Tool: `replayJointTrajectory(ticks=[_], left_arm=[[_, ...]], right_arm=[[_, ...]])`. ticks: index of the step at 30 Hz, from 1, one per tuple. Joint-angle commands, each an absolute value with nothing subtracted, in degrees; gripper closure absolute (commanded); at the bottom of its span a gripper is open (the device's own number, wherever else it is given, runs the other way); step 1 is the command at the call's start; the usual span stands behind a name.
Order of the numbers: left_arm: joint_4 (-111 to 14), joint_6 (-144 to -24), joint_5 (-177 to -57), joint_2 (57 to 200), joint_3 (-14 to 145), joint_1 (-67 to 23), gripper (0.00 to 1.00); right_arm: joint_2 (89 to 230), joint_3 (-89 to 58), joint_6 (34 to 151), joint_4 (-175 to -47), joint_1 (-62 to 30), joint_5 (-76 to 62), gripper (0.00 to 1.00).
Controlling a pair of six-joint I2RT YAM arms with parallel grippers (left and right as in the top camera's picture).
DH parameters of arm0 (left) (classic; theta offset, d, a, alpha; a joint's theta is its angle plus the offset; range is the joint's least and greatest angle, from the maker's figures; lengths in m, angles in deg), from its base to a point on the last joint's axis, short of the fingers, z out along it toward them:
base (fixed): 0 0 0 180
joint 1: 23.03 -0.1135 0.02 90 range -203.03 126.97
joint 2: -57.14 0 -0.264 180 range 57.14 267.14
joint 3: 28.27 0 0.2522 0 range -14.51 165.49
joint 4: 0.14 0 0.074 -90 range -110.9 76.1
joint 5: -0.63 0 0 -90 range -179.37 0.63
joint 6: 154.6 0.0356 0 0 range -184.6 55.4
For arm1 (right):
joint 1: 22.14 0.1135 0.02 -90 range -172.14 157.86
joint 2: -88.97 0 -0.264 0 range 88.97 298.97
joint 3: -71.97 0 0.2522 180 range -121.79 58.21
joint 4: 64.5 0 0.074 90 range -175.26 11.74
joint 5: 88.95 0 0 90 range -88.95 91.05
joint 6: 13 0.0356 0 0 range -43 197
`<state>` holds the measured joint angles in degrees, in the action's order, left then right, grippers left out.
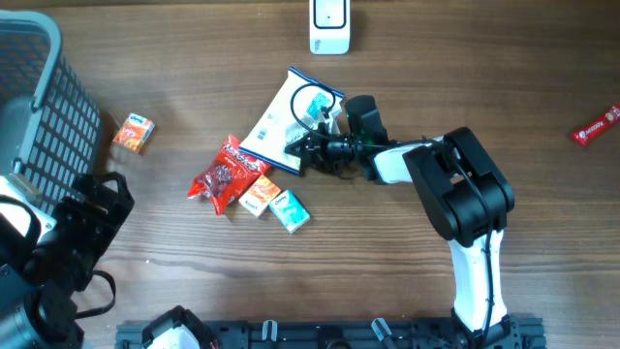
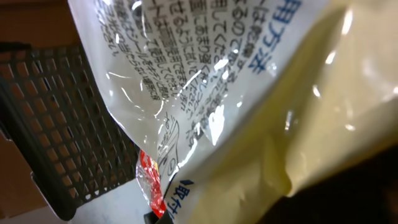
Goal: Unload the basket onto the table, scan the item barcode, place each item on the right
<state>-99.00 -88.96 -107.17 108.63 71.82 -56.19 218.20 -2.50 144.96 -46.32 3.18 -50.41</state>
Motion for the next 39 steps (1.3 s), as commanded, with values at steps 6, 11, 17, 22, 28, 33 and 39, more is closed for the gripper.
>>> replayJointTrajectory(ticks=[6,11,17,22,28,33,39], left_arm=[[-98.8,-89.5,-106.8,108.6,72.1,-56.6,0.0],[-98.8,-89.5,-106.8,108.6,72.1,-56.6,0.0],[-98.8,-89.5,-106.8,108.6,72.1,-56.6,0.0],[-98.8,-89.5,-106.8,108.6,72.1,-56.6,0.0],[-98.8,-89.5,-106.8,108.6,72.1,-56.6,0.0],[-98.8,-89.5,-106.8,108.6,72.1,-56.6,0.0],[-98.8,-89.5,-106.8,108.6,72.1,-56.6,0.0]], right_arm=[[220.0,0.7,139.1,-48.3,1.5,-45.0,0.96],[209.3,0.7,130.1,-50.9,-0.5,-50.8,0.96],[200.0,0.7,122.4,-60.1,-2.9,-51.4,0.96],[193.6,0.7,114.1,-65.6,-4.6,-51.6,0.96],[188.3,0.7,100.5,-70.1,-6.5,-51.6,0.96],[186.9,0.7,99.3,-72.2,-9.1,-52.1,0.96],[186.9,0.7,94.3,-76.9,-9.5,-53.0,0.96]])
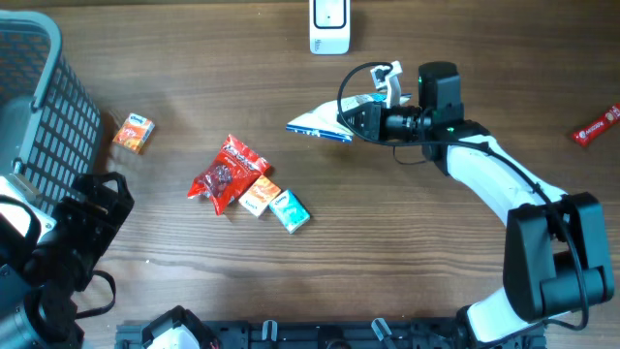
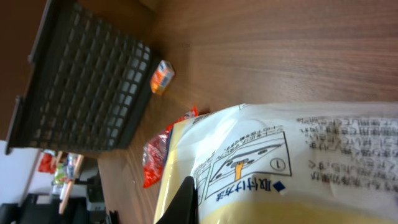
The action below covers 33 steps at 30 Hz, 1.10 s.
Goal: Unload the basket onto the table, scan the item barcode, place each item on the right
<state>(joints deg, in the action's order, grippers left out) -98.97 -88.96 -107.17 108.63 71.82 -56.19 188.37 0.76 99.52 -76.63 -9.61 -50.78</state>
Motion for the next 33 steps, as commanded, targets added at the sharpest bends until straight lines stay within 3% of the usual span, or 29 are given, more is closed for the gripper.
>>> replayJointTrajectory(ticks=[1,18,33], left_arm=[[-98.8,-89.5,-106.8,108.6,72.1,-56.6,0.0],[-98.8,-89.5,-106.8,108.6,72.1,-56.6,0.0],[-98.8,-89.5,-106.8,108.6,72.1,-56.6,0.0]], right_arm=[[186.8,0.7,94.0,-76.8,-9.5,-53.1,0.95],[169.8,0.7,87.9,-76.2,-10.3,-57.1,0.96],[167.5,0.7,90.7,-76.1,-10.9,-57.8,0.96]])
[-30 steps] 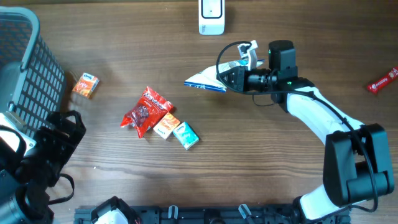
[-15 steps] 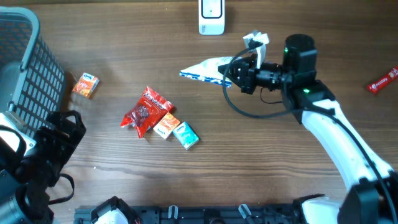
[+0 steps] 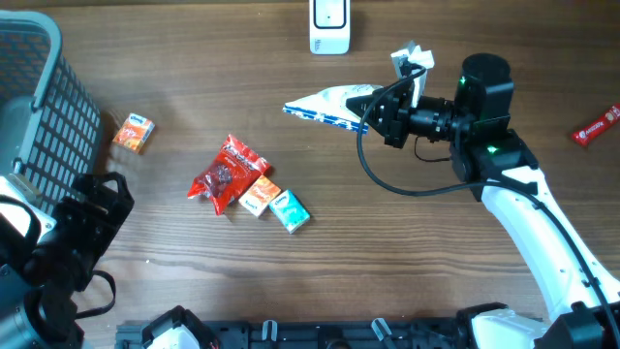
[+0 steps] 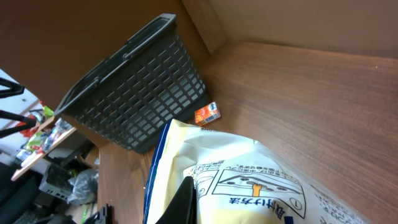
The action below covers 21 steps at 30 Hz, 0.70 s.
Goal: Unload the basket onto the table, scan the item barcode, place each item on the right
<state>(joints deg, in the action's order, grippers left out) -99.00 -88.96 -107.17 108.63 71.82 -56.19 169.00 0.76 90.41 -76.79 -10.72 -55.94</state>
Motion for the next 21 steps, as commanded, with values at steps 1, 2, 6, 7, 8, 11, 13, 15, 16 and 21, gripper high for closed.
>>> replayJointTrajectory(ticks=[1,2,6,7,8,11,13,15,16,21], left_arm=[[-98.8,-89.5,-106.8,108.6,72.1,-56.6,0.0],[-98.8,-89.5,-106.8,108.6,72.1,-56.6,0.0],[-98.8,-89.5,-106.8,108.6,72.1,-56.6,0.0],[-98.8,-89.5,-106.8,108.6,72.1,-56.6,0.0],[-98.8,-89.5,-106.8,108.6,72.1,-56.6,0.0],[-98.8,-89.5,-106.8,108.6,72.1,-56.6,0.0],[-98.8,-89.5,-106.8,108.6,72.1,-56.6,0.0],[-98.8,-89.5,-106.8,108.6,72.1,-56.6,0.0],[-98.8,-89.5,-106.8,108.6,72.1,-56.6,0.0],[-98.8,-89.5,-106.8,108.6,72.1,-56.6,0.0]], right_arm=[[167.5,0.7,90.7,-76.1,-10.9,-57.8,0.96],[167.5,0.7,90.7,-76.0,-10.9,-57.7,0.96],[167.5,0.7,90.7,-80.3,-10.9,-52.7,0.96],[167.5,0.7,90.6,-82.8,-10.9,-50.4,0.96],[167.7,0.7,90.5,-85.7,-10.9,-48.4,0.96],[169.4,0.7,90.0,-91.5,-10.7,-47.0,0.96],[171.5,0.9,89.9,-94.6,-10.4,-46.7,0.96],[175.0,1.1,90.8,-98.1,-10.3,-46.6,0.96],[176.4,1.3,91.4,-98.9,-10.3,-46.6,0.96],[186.6,1.8,99.8,-102.4,-10.3,-45.6,0.96]])
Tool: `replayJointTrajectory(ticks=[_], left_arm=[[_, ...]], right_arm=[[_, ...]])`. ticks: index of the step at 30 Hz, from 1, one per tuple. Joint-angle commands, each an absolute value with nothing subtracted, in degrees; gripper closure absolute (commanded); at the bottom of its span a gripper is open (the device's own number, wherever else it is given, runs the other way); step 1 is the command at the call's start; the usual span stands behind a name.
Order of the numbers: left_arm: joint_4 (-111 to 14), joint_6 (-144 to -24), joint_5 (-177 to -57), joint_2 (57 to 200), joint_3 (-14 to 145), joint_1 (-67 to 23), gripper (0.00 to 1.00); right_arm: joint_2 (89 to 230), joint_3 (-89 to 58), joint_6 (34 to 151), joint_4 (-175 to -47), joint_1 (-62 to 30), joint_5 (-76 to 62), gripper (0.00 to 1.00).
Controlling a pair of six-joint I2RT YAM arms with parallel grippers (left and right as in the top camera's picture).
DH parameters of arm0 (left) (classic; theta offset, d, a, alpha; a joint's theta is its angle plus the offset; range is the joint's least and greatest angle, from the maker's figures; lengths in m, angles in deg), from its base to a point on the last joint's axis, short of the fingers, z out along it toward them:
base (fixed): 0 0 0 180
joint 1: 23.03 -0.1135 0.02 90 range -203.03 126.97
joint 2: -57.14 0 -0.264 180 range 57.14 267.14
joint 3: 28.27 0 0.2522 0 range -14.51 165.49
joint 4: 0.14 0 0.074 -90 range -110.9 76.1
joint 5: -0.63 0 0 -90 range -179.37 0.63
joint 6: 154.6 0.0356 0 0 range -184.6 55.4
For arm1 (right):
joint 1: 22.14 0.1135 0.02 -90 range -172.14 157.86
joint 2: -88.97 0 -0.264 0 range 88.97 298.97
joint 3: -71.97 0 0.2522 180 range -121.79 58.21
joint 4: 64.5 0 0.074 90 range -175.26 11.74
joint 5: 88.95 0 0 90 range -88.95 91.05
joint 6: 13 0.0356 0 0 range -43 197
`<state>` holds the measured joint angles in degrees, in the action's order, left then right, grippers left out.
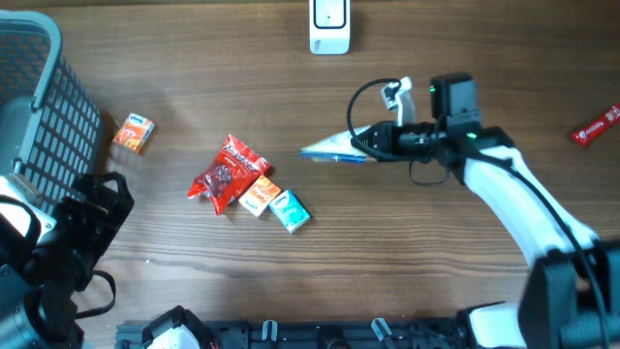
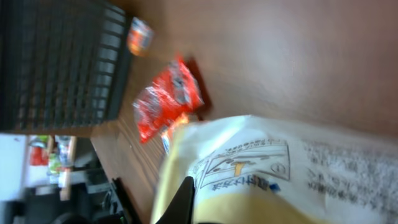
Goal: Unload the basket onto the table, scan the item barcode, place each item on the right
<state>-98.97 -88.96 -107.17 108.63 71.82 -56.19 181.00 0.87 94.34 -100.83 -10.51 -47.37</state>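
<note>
My right gripper (image 1: 373, 141) is shut on a white and yellow packet with blue trim (image 1: 334, 150), held edge-on above the middle of the table. In the right wrist view the packet (image 2: 280, 168) fills the lower right, printed side showing, with one dark fingertip (image 2: 185, 199) pressed against it. The white scanner (image 1: 329, 26) stands at the table's far edge, up and to the left of the packet. My left arm (image 1: 68, 252) rests at the lower left corner, its fingers out of view.
A red snack bag (image 1: 226, 173), an orange box (image 1: 258, 195) and a teal box (image 1: 290, 210) lie left of centre. Another small box (image 1: 134, 133) lies near the dark basket (image 1: 39, 97). A red bar (image 1: 596, 126) lies at the right edge.
My right gripper has moved down and a little left with the packet, further from the scanner. The wrist view now looks at the red bag and table. The left arm is still.
My right gripper was at the packet lying on the table beside the red bag. Then it held the packet off the table, near the scanner. Then it held it higher and rightward, below the scanner, and now lower over the table's middle.
</note>
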Motion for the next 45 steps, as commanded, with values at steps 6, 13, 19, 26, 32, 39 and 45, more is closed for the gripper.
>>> replayJointTrajectory(ticks=[6,13,19,26,32,39,45], left_arm=[[-98.8,-89.5,-106.8,108.6,72.1,-56.6,0.0],[-98.8,-89.5,-106.8,108.6,72.1,-56.6,0.0],[-98.8,-89.5,-106.8,108.6,72.1,-56.6,0.0],[-98.8,-89.5,-106.8,108.6,72.1,-56.6,0.0],[-98.8,-89.5,-106.8,108.6,72.1,-56.6,0.0],[-98.8,-89.5,-106.8,108.6,72.1,-56.6,0.0],[-98.8,-89.5,-106.8,108.6,72.1,-56.6,0.0]], right_arm=[[190.2,1.8,99.3,-106.6,-10.1,-44.8,0.96],[188.8,1.5,96.9,-115.3,-8.9,-39.0,0.71],[184.7,0.0,97.0,-123.1,-8.9,-26.8,0.0],[183.1,1.0,112.2,-123.5,-9.1,-20.4,0.0],[182.9,4.3,118.9,-118.7,-11.0,-21.9,0.0],[182.9,9.3,121.1,-109.6,-14.2,-28.4,0.0],[182.7,9.3,113.9,-109.2,-24.3,-38.4,0.0]])
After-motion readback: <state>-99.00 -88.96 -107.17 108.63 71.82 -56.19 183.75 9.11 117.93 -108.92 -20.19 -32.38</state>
